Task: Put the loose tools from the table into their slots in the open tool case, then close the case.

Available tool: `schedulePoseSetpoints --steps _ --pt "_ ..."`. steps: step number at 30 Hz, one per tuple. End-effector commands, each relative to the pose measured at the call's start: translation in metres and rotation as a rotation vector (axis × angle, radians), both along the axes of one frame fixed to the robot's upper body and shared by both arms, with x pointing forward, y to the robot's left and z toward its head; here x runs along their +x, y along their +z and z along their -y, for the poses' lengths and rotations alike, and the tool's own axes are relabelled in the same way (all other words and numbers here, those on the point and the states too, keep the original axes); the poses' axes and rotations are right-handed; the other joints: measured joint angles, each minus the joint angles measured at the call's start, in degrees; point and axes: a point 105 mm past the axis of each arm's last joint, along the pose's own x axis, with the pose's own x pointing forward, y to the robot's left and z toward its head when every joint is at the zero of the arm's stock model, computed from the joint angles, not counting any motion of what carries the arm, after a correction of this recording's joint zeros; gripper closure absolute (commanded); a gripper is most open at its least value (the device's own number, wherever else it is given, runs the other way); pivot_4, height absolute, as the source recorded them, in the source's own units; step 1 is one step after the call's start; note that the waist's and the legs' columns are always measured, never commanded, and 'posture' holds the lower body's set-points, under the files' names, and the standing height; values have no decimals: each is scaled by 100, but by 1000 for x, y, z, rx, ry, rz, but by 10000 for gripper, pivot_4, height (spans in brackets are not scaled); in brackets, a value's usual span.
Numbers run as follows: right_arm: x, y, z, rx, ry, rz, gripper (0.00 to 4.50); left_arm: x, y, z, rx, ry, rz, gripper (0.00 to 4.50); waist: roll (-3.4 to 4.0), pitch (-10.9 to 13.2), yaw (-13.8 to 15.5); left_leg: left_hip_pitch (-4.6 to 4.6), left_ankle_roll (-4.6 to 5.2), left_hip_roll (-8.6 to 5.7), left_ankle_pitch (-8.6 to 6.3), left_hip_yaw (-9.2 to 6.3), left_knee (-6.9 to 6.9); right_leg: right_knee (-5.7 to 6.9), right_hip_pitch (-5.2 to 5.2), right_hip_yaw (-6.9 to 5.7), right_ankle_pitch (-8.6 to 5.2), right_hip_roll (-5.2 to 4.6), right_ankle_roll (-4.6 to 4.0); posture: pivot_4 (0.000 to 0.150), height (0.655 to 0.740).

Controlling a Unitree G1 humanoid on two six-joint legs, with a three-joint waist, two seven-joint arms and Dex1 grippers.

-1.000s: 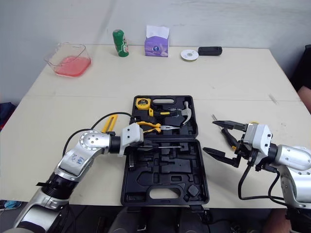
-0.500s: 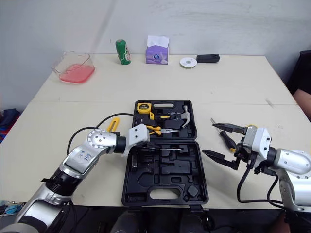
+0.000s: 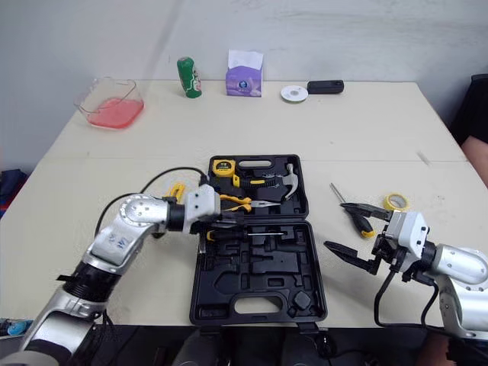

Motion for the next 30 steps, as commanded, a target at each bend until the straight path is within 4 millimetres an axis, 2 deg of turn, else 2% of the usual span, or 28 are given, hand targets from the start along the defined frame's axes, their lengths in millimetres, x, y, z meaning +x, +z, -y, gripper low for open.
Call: schedulePoseSetpoints --steps 1,3,4,5,7,9,11,14,15,19,22,24,28,30 --pt "-1 18 5 57 -29 67 0 -10 38 -6 -113 -59 69 44398 -2 8 -1 0 -1 0 0 0 -1 -1 0 -1 0 0 0 1500 7400" --pt "-1 18 8 41 -45 64 0 -11 55 -17 -187 -41 68 44398 -5 10 2 -1 -1 -1 0 0 -2 -3 0 -1 0 -1 0 1500 7400" --pt "-1 17 15 37 -78 66 0 -11 66 -29 -222 -11 87 44398 -9 13 3 -1 0 -1 0 0 -2 -3 0 -1 0 -1 1 1500 7400" --pt "-1 16 26 33 -121 70 0 -13 67 -46 -221 24 68 41776 -11 15 1 -1 -1 -1 0 0 -2 -3 0 -1 0 -1 1 1500 7400" --pt "-2 14 44 35 -197 77 0 -12 58 -76 -171 131 72 35411 -11 15 -59 1 -3 1 0 0 -11 -5 -1 0 0 3 0 1500 7400" --pt "-1 17 61 85 -294 113 0 -13 48 -101 -126 230 69 26435 -11 15 -94 21 -7 -8 11 13 -59 -20 1 0 0 1 0 1500 7400" --pt "-2 18 88 141 -423 136 0 -14 49 -137 -148 396 72 16673 -12 17 -116 20 -7 -8 12 15 -67 -26 -2 -5 0 2 1 1500 7400" --pt "-9 13 116 151 -532 143 0 -22 49 -178 -124 561 94 2433 -37 38 -126 17 -10 -2 11 12 -70 -31 -5 4 0 1 0 1500 7400" --pt "-12 11 125 146 -563 145 0 -26 47 -190 -112 608 99 322 -39 39 -128 17 -13 0 9 11 -71 -32 -5 5 -1 1 -2 1500 7400" --pt "-27 0 157 115 -703 159 0 -44 34 -230 -119 778 103 322 -18 51 -124 18 -40 -5 -8 11 -78 -39 -6 7 -2 -13 -2 1500 7400" --pt "-50 -11 196 130 -894 161 0 -68 19 -279 -140 1006 148 322 -15 52 -131 18 -48 -6 -15 13 -94 -55 -8 6 -2 -16 -3 1500 7400" --pt "-66 -23 216 143 -993 132 0 -87 6 -303 -158 1130 148 322 -15 52 -136 19 -50 -6 -15 17 -115 -69 -13 5 -2 -14 -4 1500 7400" --pt "-95 -53 240 144 -1135 26 0 -115 -17 -335 -208 1323 124 322 -21 50 -146 27 -50 -6 -13 25 -146 -95 -13 3 -3 -12 -6 1500 7400" --pt "-108 -65 245 134 -1182 -13 0 -127 -28 -349 -243 1417 110 322 -21 50 -139 30 -48 -6 -14 27 -144 -93 -10 4 -3 -15 -6 1500 7400"
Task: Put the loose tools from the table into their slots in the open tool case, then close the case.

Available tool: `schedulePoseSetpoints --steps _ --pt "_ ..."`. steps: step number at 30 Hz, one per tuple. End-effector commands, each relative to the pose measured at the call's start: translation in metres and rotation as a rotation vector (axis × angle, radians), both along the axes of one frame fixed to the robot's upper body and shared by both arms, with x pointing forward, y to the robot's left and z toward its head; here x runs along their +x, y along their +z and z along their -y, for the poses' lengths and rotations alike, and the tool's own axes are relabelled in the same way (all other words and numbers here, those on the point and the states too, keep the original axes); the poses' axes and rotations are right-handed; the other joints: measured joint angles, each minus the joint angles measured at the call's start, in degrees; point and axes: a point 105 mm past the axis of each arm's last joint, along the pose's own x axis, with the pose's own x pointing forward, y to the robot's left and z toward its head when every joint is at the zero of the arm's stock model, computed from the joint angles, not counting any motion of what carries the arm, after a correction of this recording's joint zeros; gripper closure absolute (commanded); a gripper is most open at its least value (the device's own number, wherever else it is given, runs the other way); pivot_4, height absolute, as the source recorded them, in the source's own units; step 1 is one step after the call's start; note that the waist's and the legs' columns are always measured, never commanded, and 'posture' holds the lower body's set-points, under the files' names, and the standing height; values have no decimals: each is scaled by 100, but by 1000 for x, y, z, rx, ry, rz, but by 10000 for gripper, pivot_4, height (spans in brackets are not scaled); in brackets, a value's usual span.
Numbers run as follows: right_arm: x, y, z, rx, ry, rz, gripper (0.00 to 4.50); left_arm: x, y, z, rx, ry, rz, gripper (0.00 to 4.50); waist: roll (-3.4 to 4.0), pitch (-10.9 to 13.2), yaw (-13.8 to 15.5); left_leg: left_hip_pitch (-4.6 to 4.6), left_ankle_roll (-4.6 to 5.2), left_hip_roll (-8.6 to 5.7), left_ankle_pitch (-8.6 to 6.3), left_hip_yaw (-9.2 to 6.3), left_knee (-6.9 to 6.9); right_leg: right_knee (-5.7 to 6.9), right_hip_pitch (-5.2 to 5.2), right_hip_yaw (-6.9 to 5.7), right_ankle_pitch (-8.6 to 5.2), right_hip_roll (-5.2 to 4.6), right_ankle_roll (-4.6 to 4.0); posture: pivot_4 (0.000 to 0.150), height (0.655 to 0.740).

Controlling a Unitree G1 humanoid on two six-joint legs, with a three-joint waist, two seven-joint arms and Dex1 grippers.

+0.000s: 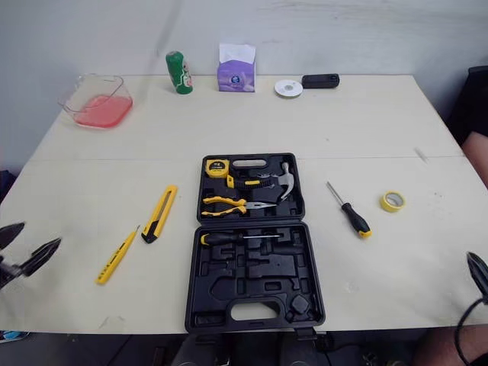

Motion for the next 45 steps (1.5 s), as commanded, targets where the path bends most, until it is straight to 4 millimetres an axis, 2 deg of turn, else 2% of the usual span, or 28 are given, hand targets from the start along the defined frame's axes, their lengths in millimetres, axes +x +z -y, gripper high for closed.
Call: schedulePoseSetpoints --steps 1,7,12,15,20,23,25,27,29,34,36,39,41,45 --pt "-23 -4 15 -25 -87 -20 0 -21 -1 -26 -10 152 44 322 0 0 4 2 14 -1 -5 0 -2 2 0 1 0 -3 0 1500 7400" --pt "-31 -13 16 -16 -116 -28 0 -24 -4 -25 -29 175 65 322 0 0 -23 7 19 1 -9 -2 -3 6 -1 1 4 -11 -6 1500 7400" --pt "-16 -12 6 -4 -44 3 0 -6 3 -6 -42 84 84 322 2 -2 -61 6 15 1 -6 -3 -5 6 -1 1 6 -12 -9 1500 7400" --pt "-2 -4 0 -3 14 37 0 8 16 8 -54 14 121 322 3 -2 -92 6 14 1 -4 -3 -6 7 -1 -1 6 -12 -8 1500 7400" --pt "31 14 -29 -10 176 89 0 32 38 54 -87 -193 133 322 2 -2 -116 4 -9 1 11 -4 -7 10 -1 -3 7 -11 -7 1500 7400" --pt "43 25 -44 -21 239 102 0 39 44 71 -80 -280 104 322 9 -2 -121 4 -14 0 14 -2 -8 14 -1 -2 7 -9 -7 1500 7400" --pt "54 36 -64 -31 319 98 0 47 53 92 -66 -395 95 322 15 -1 -114 4 -18 0 16 -2 -12 13 -2 -2 7 -6 -7 1500 7400" --pt "67 52 -93 -7 397 85 0 56 68 128 -44 -574 106 322 15 1 -106 1 -24 1 19 -3 -12 16 -6 -3 7 -3 -7 1500 7400" --pt "72 60 -111 16 432 48 0 59 75 149 -47 -677 116 322 16 1 -88 -4 -24 -1 26 -5 -9 23 -8 -3 7 -7 -7 1500 7400" --pt "82 60 -140 28 426 -214 0 53 74 199 -55 -928 39 322 29 -3 -58 -11 -27 -4 27 -5 -20 20 -22 0 6 -8 -8 1500 7400" --pt "83 67 -154 62 483 -229 0 48 77 218 -51 -1027 24 322 27 -2 -56 -24 -4 0 40 -1 -20 16 -34 0 5 3 -10 1500 7400" --pt "84 70 -167 96 530 -266 0 45 82 234 -39 -1109 38 322 25 -1 -29 -29 3 5 44 0 -17 13 -35 1 6 20 -9 1500 7400" --pt "84 68 -174 97 553 -303 0 42 81 243 -45 -1152 27 322 25 -1 2 -28 6 5 46 3 -15 14 -35 2 6 25 -9 1500 7400" --pt "101 61 -170 52 456 -339 0 34 75 264 -109 -1227 -25 322 20 2 32 -26 10 5 48 7 -6 20 -33 10 7 51 -7 1500 7400"
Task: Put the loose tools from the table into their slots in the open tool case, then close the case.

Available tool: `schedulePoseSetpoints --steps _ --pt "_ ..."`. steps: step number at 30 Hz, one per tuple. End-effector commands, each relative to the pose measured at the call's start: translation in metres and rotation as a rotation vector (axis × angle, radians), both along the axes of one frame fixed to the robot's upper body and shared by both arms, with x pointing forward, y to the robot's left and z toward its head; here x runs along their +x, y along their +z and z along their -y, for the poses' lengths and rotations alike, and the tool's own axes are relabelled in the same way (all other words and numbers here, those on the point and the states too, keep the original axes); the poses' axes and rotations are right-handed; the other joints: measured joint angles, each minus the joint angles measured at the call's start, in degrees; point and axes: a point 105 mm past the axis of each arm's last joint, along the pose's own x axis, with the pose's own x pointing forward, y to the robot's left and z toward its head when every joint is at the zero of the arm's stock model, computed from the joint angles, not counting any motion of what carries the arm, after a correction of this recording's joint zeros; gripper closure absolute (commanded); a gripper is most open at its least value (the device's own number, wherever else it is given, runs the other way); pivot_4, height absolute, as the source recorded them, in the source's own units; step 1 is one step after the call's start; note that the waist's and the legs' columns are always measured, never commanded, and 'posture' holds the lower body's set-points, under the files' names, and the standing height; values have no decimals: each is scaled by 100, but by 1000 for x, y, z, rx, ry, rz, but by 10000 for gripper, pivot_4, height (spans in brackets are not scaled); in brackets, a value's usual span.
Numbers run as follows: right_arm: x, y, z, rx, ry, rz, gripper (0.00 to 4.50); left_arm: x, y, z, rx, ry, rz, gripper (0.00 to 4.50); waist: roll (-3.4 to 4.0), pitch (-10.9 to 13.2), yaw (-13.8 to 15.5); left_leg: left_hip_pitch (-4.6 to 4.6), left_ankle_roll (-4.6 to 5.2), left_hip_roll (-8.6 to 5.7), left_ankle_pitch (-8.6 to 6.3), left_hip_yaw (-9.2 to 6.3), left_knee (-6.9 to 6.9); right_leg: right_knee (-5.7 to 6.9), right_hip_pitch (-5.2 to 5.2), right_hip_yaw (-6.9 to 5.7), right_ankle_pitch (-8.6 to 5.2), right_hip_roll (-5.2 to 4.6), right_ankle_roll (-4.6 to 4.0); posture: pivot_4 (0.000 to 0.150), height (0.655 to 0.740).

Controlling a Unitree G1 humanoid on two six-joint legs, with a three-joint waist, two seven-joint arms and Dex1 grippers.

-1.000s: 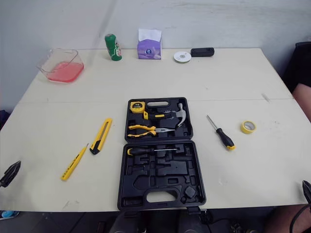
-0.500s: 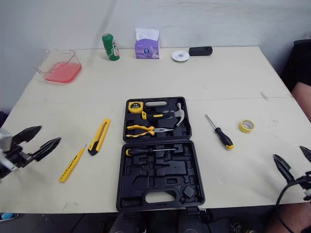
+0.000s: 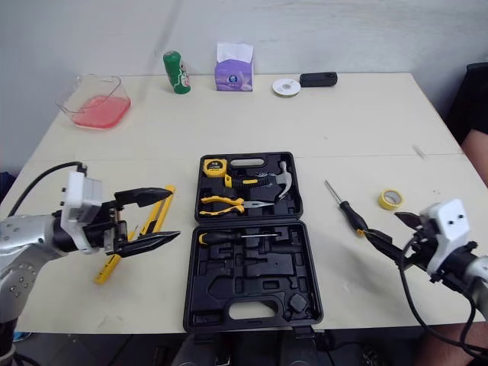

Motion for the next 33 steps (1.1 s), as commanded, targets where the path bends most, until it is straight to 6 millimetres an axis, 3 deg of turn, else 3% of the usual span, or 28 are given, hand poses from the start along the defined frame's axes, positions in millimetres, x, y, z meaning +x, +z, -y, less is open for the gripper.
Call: schedulePoseSetpoints --steps 1,5,8,14,22,28,33 --pt "10 4 -1 -27 -31 19 0 -14 -2 17 1 -90 -24 322 -2 1 1 -2 0 0 0 0 4 3 -1 3 0 -1 0 1500 7400" --pt "10 0 -14 1 27 -43 0 -26 -7 27 15 -140 -58 322 -2 1 8 -2 -3 4 2 -3 -1 0 -2 2 0 6 -1 1500 7400" --pt "16 -5 -14 -16 7 -79 0 -25 -10 35 75 -163 -18 322 -2 1 10 -4 -1 2 3 -3 2 2 -3 0 -1 11 -1 1500 7400" --pt "25 -10 -21 -3 7 -84 0 -33 -4 51 38 -240 -14 322 -4 2 11 -6 6 -2 6 -3 11 7 -1 1 1 9 1 1500 7400" --pt "31 -29 -19 3 -51 -127 0 -36 -5 56 32 -276 -33 322 -4 2 10 -8 5 -2 8 -1 11 5 -2 -3 1 15 1 1500 7400" --pt "32 -29 -18 19 -46 -129 0 -37 -8 59 19 -272 -56 322 -4 2 2 -6 6 -2 11 -3 14 13 -2 -1 1 16 1 1500 7400" --pt "35 -31 -19 21 -40 -131 22466 -40 -13 60 19 -277 -73 0 -4 2 3 -7 6 -1 11 -3 13 12 -2 -2 1 16 1 1500 7400"
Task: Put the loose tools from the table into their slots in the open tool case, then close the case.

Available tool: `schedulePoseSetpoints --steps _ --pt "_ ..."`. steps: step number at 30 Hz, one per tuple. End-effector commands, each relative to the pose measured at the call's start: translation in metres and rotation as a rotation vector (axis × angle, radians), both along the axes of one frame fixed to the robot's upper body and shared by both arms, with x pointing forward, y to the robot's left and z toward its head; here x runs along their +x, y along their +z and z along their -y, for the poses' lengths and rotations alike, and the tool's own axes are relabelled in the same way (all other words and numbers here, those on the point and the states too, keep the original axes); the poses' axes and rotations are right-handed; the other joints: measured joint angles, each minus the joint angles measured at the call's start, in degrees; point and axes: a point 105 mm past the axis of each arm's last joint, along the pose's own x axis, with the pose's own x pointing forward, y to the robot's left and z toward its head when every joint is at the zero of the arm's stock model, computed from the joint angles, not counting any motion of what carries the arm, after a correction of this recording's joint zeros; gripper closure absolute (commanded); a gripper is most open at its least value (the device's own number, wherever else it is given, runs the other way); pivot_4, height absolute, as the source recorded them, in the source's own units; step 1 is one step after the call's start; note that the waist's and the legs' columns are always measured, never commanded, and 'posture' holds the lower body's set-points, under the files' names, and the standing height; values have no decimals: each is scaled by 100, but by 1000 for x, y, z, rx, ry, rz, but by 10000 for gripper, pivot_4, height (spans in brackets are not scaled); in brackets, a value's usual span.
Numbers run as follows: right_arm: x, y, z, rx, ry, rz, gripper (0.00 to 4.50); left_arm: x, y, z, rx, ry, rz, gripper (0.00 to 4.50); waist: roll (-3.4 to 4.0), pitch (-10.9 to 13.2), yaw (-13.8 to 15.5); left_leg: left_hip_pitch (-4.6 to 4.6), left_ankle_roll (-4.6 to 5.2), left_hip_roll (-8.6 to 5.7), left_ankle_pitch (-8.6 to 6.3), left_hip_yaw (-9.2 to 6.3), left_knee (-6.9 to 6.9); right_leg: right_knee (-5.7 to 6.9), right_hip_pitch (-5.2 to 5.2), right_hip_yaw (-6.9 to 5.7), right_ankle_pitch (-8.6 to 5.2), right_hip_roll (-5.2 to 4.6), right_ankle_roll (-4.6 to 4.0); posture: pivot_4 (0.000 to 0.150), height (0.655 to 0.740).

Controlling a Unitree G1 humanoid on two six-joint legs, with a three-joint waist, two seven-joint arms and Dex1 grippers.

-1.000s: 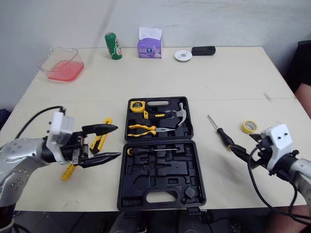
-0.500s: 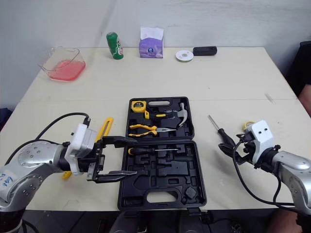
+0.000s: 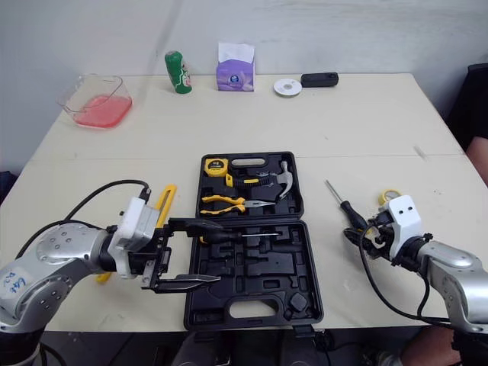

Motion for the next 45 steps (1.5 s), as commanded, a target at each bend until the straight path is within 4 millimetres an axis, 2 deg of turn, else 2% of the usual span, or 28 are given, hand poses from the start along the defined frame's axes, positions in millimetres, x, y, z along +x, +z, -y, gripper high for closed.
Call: schedulePoseSetpoints --steps 1,3,12,13,16,18,20,24,26,29,34,38,40,45 --pt "3 3 -2 -3 18 21 28157 -7 1 4 -12 -28 6 0 0 0 0 0 0 0 0 0 0 0 0 0 0 0 0 1500 7400" --pt "6 1 -1 -8 10 24 35938 -7 -1 4 -7 -21 8 0 0 0 1 0 0 0 0 0 1 0 0 -1 0 0 0 1500 7400" --pt "13 4 -1 -2 15 70 35857 -5 -5 -1 12 -6 12 0 -1 0 -2 2 0 0 0 1 3 2 1 -1 0 0 0 1500 7400" --pt "15 8 -1 -14 25 107 35857 -3 -5 -2 12 1 19 0 -1 0 -2 1 0 0 0 1 2 2 1 0 0 0 0 1500 7400" --pt "19 42 -2 -62 55 338 35857 9 -1 -7 -6 74 28 0 0 0 -3 1 0 -1 0 2 1 1 0 -2 0 0 0 1500 7400" --pt "17 51 -4 -74 91 383 35857 10 2 -9 -11 75 32 0 1 1 -3 1 0 -1 0 2 0 3 -2 -2 0 1 0 1500 7400" --pt "8 62 -24 -99 255 388 35857 7 3 -16 13 51 42 0 1 1 -7 0 -1 0 0 2 0 2 -2 -4 0 2 0 1500 7400" --pt "0 75 -49 -93 434 366 35857 10 3 -29 46 72 76 0 1 1 -21 1 -1 5 -1 8 -3 -2 -4 -8 0 6 0 1500 7400" --pt "-5 85 -66 25 496 309 35857 8 -1 -38 81 81 91 0 -3 4 -25 2 -1 5 0 9 -2 3 -8 -8 0 5 0 1500 7400" --pt "-19 81 -85 -74 669 240 35857 8 -1 -45 82 105 112 0 -1 5 -11 -3 0 4 0 8 -3 5 -16 -2 -1 -6 -1 1500 7400" --pt "-35 78 -114 -91 852 194 35857 1 -9 -51 114 124 118 0 -6 6 -1 -19 1 3 -4 0 -2 -4 -22 1 -2 -18 -3 1500 7400" --pt "-46 67 -129 -163 989 123 35857 -4 -16 -59 149 133 123 0 -6 6 -6 -48 0 6 -4 0 4 -1 -49 -4 -2 -15 -3 1500 7400" --pt "-50 57 -132 -242 1053 74 35857 -8 -21 -65 167 149 95 0 -6 6 -33 -56 0 6 -4 1 8 1 -58 -7 -1 -14 -3 1500 7400" --pt "-49 40 -129 -325 1072 23 35857 -10 -22 -65 165 165 80 0 -8 7 3 -70 2 8 -5 -8 28 5 -59 -15 -2 -14 -3 1500 7400"
